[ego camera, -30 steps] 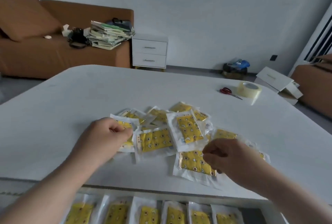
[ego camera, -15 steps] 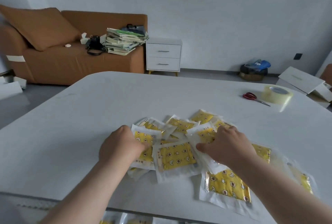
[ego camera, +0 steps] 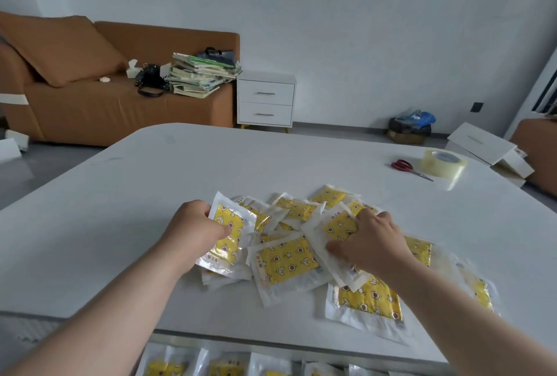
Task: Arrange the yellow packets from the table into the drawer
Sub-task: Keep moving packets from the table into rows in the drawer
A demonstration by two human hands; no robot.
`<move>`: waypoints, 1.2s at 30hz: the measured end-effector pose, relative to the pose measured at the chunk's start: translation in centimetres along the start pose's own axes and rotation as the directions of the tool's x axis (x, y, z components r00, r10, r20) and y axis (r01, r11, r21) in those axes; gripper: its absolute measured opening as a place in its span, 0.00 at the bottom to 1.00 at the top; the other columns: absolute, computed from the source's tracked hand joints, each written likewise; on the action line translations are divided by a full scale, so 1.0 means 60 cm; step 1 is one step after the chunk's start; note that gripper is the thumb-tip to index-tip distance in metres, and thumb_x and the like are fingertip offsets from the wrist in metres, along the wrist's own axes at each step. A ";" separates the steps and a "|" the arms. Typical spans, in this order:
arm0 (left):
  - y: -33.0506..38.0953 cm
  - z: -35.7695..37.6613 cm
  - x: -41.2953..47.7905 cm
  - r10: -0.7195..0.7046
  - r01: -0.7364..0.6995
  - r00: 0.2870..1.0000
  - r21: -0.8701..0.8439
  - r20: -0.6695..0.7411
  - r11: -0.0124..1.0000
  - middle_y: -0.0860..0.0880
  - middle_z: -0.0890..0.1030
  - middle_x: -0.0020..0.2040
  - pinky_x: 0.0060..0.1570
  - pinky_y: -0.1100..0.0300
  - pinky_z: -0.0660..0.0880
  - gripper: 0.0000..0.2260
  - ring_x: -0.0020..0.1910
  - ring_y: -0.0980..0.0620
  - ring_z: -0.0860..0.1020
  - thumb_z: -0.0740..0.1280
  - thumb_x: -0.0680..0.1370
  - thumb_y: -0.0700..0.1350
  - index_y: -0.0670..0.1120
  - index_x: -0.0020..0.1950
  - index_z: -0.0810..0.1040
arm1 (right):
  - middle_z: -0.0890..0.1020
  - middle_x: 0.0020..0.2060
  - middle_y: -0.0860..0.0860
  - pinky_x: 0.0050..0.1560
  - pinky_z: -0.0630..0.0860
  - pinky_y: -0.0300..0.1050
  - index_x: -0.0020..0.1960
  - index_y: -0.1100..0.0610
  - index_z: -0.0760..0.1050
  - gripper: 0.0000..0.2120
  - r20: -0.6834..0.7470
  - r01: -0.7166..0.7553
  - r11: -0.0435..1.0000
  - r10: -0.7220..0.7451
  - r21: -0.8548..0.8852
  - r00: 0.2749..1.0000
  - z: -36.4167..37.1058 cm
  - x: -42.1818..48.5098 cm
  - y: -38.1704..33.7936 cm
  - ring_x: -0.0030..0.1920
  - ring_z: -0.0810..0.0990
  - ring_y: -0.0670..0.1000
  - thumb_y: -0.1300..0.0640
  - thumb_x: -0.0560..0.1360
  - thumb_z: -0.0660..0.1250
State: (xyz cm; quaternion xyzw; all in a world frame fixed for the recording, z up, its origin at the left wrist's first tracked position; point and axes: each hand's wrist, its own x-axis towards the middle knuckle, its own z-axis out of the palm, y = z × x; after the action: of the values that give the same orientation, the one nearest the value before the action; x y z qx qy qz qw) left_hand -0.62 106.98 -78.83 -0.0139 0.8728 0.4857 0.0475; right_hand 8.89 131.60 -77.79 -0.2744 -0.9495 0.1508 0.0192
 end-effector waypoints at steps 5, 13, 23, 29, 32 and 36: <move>-0.011 -0.009 -0.008 -0.079 0.086 0.996 -0.194 0.044 0.977 0.44 0.84 0.39 0.34 0.58 0.77 0.05 0.36 0.46 0.82 0.74 0.70 0.34 0.39 0.43 0.80 | 0.74 0.49 0.50 0.47 0.73 0.45 0.60 0.53 0.71 0.24 -0.090 0.040 0.983 -0.024 0.180 0.996 -0.006 -0.010 0.010 0.49 0.73 0.53 0.49 0.69 0.75; -0.005 -0.004 -0.024 -0.062 0.047 0.997 -0.254 -0.049 0.966 0.45 0.83 0.38 0.35 0.59 0.75 0.06 0.36 0.45 0.81 0.73 0.71 0.34 0.43 0.39 0.80 | 0.78 0.42 0.46 0.30 0.70 0.39 0.52 0.51 0.74 0.10 -0.198 0.136 0.924 -0.068 0.356 0.978 -0.015 -0.017 0.045 0.36 0.75 0.45 0.57 0.73 0.71; 0.055 -0.009 -0.048 0.123 -0.130 0.991 -0.139 -0.054 0.982 0.41 0.84 0.41 0.41 0.55 0.76 0.03 0.39 0.42 0.82 0.73 0.71 0.36 0.43 0.42 0.81 | 0.86 0.34 0.50 0.38 0.80 0.46 0.43 0.53 0.81 0.02 -0.082 0.014 0.514 0.110 0.858 0.991 -0.061 -0.048 0.092 0.36 0.85 0.53 0.58 0.74 0.73; 0.079 0.071 -0.063 0.211 -0.336 0.907 0.325 0.365 0.884 0.51 0.80 0.37 0.32 0.63 0.71 0.06 0.36 0.53 0.78 0.70 0.71 0.39 0.49 0.39 0.76 | 0.86 0.39 0.57 0.53 0.81 0.60 0.44 0.57 0.80 0.02 0.012 -0.076 0.362 0.175 0.929 0.984 -0.071 -0.024 0.093 0.42 0.85 0.60 0.60 0.74 0.72; 0.063 0.102 -0.069 0.265 -0.419 0.891 0.445 0.369 0.792 0.53 0.79 0.44 0.32 0.62 0.69 0.09 0.41 0.53 0.78 0.65 0.72 0.38 0.53 0.43 0.75 | 0.86 0.40 0.57 0.54 0.80 0.61 0.45 0.58 0.79 0.02 0.020 -0.081 0.347 0.177 0.934 0.984 -0.068 -0.016 0.091 0.43 0.85 0.60 0.60 0.74 0.72; 0.049 0.117 -0.078 0.364 -0.496 0.861 0.430 0.356 0.754 0.53 0.75 0.52 0.39 0.61 0.73 0.11 0.47 0.53 0.77 0.65 0.73 0.41 0.50 0.53 0.76 | 0.86 0.39 0.55 0.53 0.80 0.61 0.44 0.56 0.79 0.02 0.004 -0.069 0.360 0.179 0.930 0.984 -0.060 -0.009 0.088 0.43 0.85 0.59 0.59 0.74 0.72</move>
State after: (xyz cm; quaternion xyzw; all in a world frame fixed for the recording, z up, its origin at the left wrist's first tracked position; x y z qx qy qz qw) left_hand 4.31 114.39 -79.59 0.2631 0.9349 0.2340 0.0454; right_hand 12.49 136.53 -75.90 -0.2942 -0.6755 0.6443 0.2048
